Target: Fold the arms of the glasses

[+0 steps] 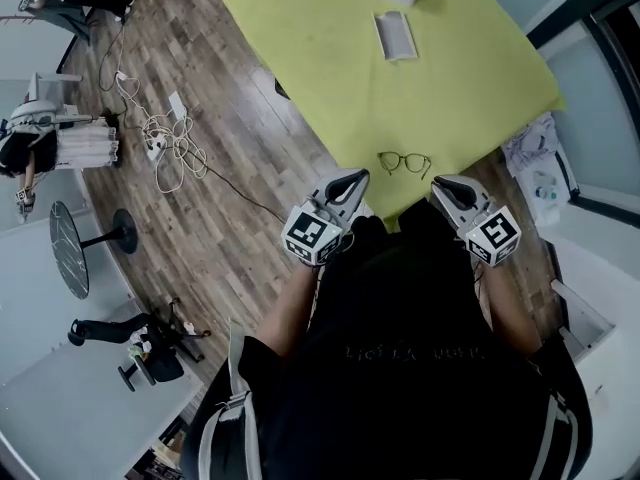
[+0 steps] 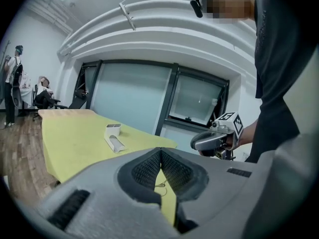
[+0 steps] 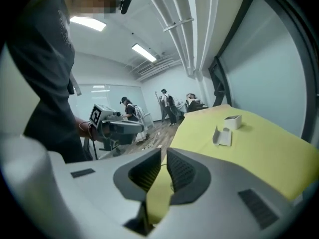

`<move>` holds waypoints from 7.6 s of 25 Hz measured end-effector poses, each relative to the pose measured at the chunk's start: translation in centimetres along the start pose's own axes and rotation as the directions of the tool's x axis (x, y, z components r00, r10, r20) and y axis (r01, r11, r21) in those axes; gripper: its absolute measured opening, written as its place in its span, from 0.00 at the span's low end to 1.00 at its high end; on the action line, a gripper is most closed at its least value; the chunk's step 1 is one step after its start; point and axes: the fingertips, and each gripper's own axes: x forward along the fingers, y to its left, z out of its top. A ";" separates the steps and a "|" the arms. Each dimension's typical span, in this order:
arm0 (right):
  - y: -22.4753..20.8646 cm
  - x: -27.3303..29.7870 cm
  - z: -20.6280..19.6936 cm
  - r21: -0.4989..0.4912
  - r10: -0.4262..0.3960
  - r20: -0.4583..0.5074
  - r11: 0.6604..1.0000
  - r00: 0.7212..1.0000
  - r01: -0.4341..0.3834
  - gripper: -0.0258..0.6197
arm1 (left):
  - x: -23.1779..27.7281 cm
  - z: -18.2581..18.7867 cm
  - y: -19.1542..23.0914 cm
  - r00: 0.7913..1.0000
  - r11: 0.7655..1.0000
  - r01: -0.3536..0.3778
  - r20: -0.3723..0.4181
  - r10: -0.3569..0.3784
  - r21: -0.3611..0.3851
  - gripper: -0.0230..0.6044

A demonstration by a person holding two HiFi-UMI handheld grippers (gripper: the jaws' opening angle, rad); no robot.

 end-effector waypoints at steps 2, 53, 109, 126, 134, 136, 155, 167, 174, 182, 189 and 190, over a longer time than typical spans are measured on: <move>-0.5 0.4 -1.1 -0.027 0.039 -0.062 0.999 0.997 -0.041 0.09 | 0.6 -0.5 -0.1 1.000 1.000 -0.012 -0.028 0.013 0.017 0.07; -4.8 8.0 -11.9 -0.554 0.051 -0.737 0.526 0.674 -0.646 0.09 | 0.4 -4.2 0.2 0.972 0.964 -0.230 -0.078 0.222 -0.130 0.06; -2.0 15.4 -18.1 -0.516 0.064 -0.766 0.534 0.640 -0.670 0.09 | -4.8 -6.3 -0.7 0.944 0.925 -0.329 -0.092 0.317 -0.193 0.06; -0.6 12.5 -11.8 -0.425 0.180 -0.614 0.745 0.768 -0.515 0.10 | -4.0 -5.9 0.0 0.959 0.942 -0.282 -0.059 0.276 -0.184 0.06; 0.3 10.8 -10.4 -0.397 0.201 -0.584 0.774 0.786 -0.493 0.13 | -3.9 -5.9 0.2 0.963 0.942 -0.270 -0.053 0.265 -0.199 0.06; 0.6 10.4 -10.3 -0.384 0.210 -0.583 0.780 0.785 -0.494 0.13 | -3.8 -5.9 0.3 0.964 0.943 -0.267 -0.050 0.262 -0.199 0.06; 3.5 9.7 -8.5 -0.359 0.223 -0.563 0.801 0.796 -0.479 0.21 | -4.5 -5.9 0.3 0.972 0.954 -0.234 -0.047 0.230 -0.188 0.06; 2.2 9.8 -8.5 -0.381 0.155 -0.554 0.826 0.818 -0.415 0.11 | -4.4 -6.2 0.5 0.974 0.955 -0.227 -0.054 0.221 -0.189 0.06; 0.4 8.8 -8.6 -0.348 0.134 -0.550 0.860 0.824 -0.373 0.11 | -3.7 -6.2 0.3 0.975 0.956 -0.220 -0.056 0.213 -0.192 0.06; -1.8 8.1 -9.6 -0.291 0.116 -0.569 0.897 0.814 -0.332 0.11 | -3.1 -6.0 0.2 0.977 0.958 -0.214 -0.060 0.207 -0.188 0.07; -3.9 7.7 -11.1 -0.291 0.091 -0.590 0.903 0.802 -0.316 0.11 | -2.6 -6.1 0.2 0.976 0.958 -0.217 -0.066 0.208 -0.185 0.06; -4.1 7.7 -11.4 -0.290 0.088 -0.592 0.904 0.801 -0.314 0.11 | -2.5 -6.1 0.2 0.976 0.959 -0.217 -0.066 0.208 -0.183 0.06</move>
